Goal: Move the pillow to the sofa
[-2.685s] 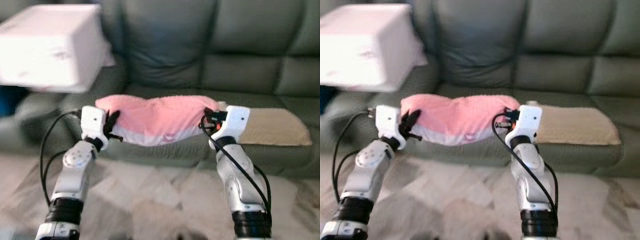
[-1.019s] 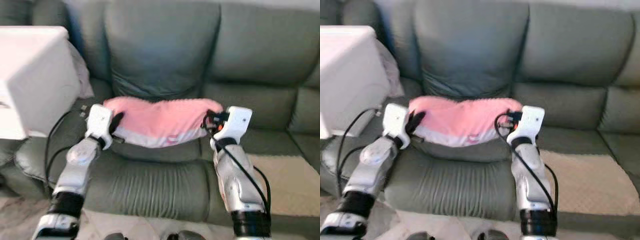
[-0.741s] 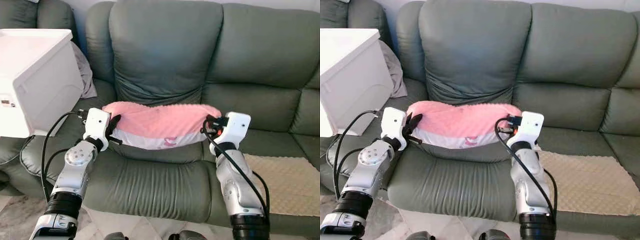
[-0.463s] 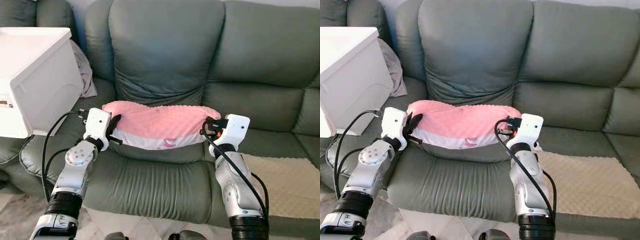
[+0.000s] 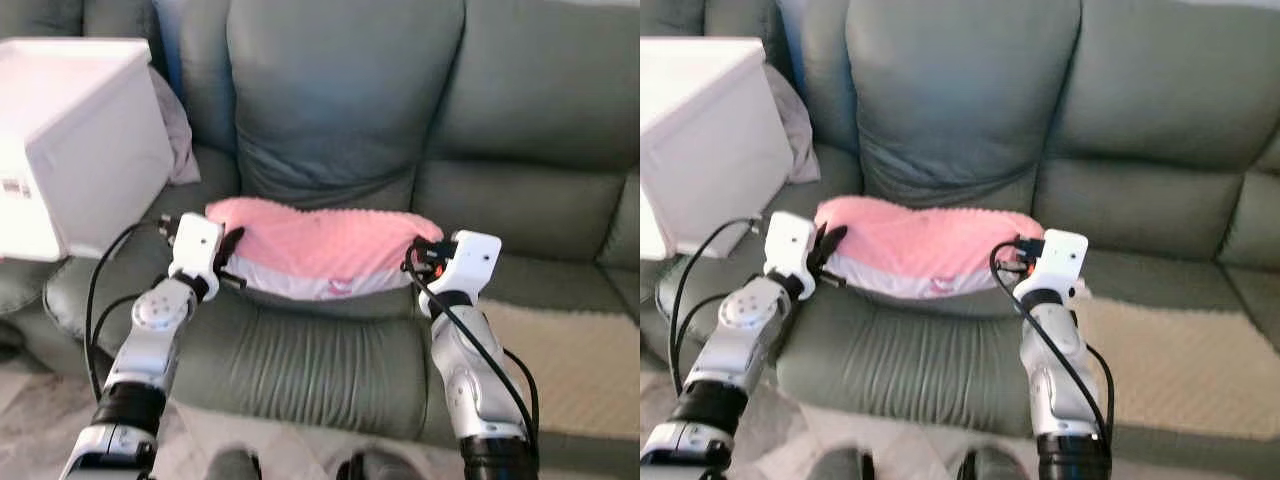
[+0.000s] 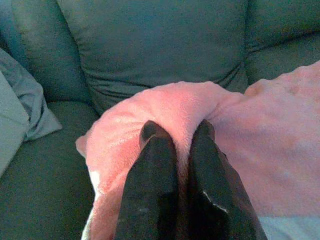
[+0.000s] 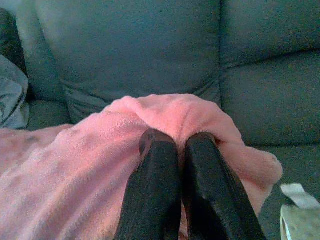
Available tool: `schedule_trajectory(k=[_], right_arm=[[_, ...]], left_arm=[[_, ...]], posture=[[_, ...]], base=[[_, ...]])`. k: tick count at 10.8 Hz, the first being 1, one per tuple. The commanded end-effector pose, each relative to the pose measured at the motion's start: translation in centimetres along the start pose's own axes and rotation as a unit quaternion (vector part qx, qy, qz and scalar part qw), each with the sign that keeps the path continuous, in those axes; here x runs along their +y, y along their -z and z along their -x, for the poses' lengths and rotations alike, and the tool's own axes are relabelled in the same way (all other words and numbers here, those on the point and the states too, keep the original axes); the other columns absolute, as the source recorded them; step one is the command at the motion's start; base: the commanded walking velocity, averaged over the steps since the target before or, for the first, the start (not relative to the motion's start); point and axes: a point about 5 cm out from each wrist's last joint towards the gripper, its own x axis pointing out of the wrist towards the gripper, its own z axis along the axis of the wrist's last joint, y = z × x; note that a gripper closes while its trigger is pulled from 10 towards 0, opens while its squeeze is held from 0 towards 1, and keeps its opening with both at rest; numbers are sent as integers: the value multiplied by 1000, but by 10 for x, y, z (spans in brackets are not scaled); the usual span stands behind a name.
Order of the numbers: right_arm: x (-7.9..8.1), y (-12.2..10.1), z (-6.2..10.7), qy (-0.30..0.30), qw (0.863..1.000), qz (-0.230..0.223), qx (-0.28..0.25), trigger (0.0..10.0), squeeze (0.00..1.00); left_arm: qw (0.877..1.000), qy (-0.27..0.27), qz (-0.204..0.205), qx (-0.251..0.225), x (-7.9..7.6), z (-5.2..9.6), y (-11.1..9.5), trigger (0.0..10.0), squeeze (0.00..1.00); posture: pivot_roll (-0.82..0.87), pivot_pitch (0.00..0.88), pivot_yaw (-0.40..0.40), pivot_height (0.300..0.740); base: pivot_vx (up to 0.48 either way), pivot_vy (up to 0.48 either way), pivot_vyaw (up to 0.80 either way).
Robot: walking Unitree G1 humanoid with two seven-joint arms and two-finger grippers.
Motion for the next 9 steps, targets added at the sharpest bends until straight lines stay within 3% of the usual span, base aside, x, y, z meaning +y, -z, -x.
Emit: schedule_trajectory(k=[1,6,9], right_arm=[[6,-8,-2,-10,1000,-4,-16,10000,0],[6,-11,-4,-10,1000,-2,-23,10000,0],[4,-12,-5,-9,1000,0,-25,10000,0]], left_arm=[[999,-22,-13,-32,6,-3,-13,10000,0],[999,-39,-12,-35,20,-5,-16,10000,0],[998,-34,-14,-42,16,-7,-16,10000,0]], posture=[[-16,0,-7,627],[-7,0,-12,627],[-12,0,-12,627]], base=[[0,0,0],[0,0,0],[0,0,0]])
